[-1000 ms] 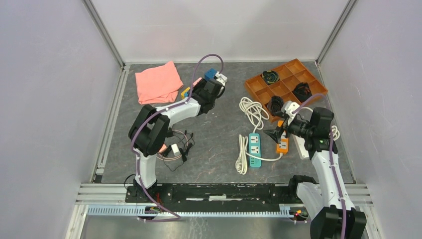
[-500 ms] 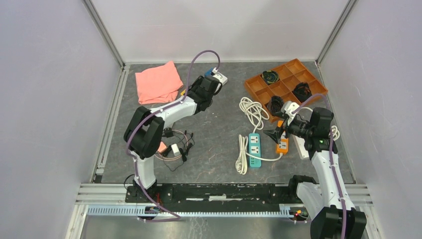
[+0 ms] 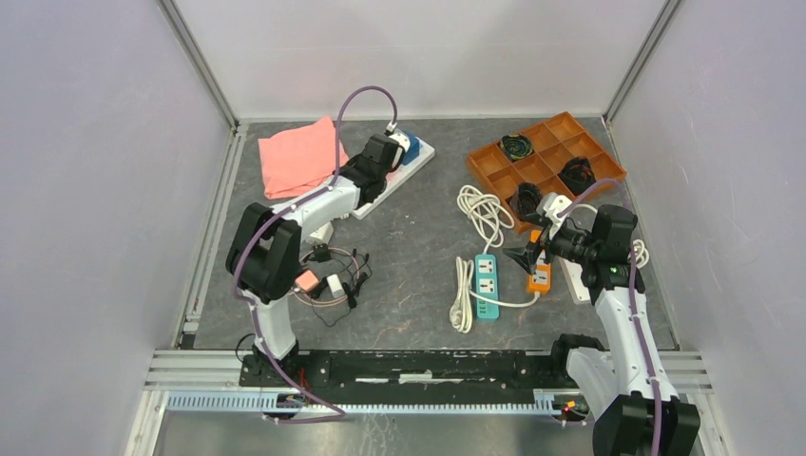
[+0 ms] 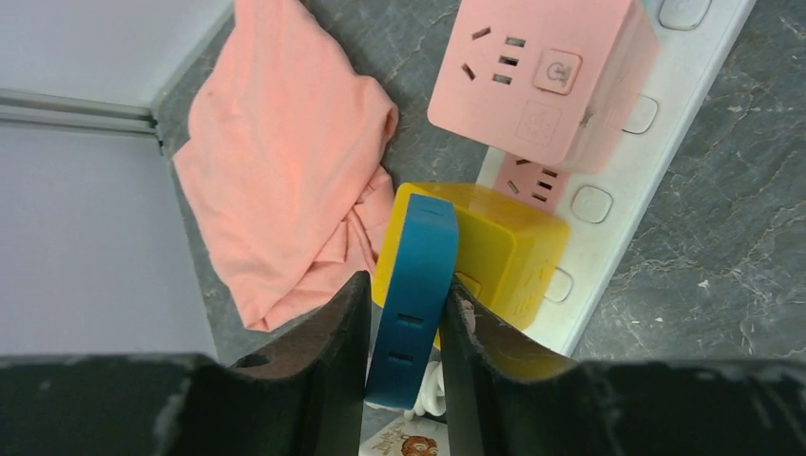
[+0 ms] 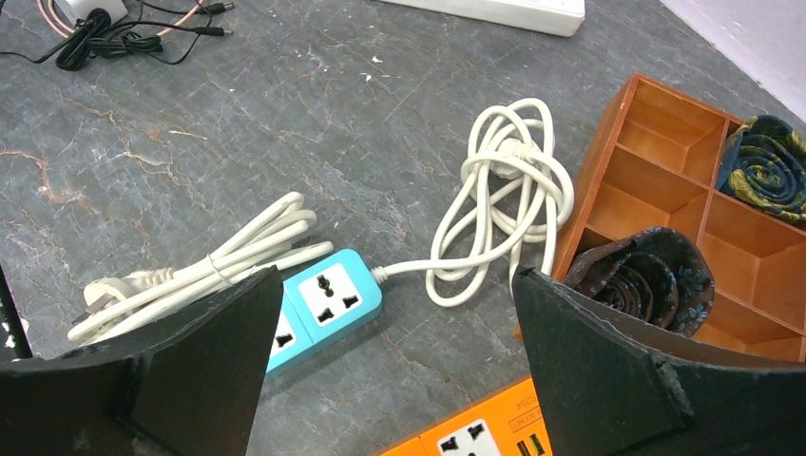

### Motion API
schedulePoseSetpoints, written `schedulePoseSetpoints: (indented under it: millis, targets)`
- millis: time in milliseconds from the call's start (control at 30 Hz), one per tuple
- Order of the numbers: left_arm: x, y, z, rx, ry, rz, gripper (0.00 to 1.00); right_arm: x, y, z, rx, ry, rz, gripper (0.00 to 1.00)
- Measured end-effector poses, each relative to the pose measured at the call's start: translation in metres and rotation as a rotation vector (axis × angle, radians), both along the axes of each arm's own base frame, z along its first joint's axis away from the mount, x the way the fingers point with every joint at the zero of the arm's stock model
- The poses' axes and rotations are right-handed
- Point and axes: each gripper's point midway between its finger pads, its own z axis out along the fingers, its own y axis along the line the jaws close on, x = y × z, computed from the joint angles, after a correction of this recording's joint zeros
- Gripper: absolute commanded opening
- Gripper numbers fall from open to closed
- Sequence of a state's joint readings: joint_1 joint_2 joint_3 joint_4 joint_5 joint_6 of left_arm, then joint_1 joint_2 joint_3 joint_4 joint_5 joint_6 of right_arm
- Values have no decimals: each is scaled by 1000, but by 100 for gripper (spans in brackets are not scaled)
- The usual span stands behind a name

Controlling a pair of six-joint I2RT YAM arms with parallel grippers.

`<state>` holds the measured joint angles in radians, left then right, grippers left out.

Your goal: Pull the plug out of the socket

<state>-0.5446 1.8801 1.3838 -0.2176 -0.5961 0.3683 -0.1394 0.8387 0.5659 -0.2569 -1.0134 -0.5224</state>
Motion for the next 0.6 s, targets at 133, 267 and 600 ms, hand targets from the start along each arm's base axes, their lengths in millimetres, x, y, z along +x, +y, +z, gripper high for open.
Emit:
schedulePoseSetpoints:
  millis: [133, 267, 600]
  targets:
    - [-1, 1, -5, -58, 38, -22, 4, 0, 0, 0, 0, 0, 0, 98]
    - [2, 3, -3, -122, 58, -30, 2, 0, 0, 0, -2, -2, 1, 98]
    - [-16, -13, 4, -378, 152, -45, 2, -1, 7, -5, 35, 42, 36, 97]
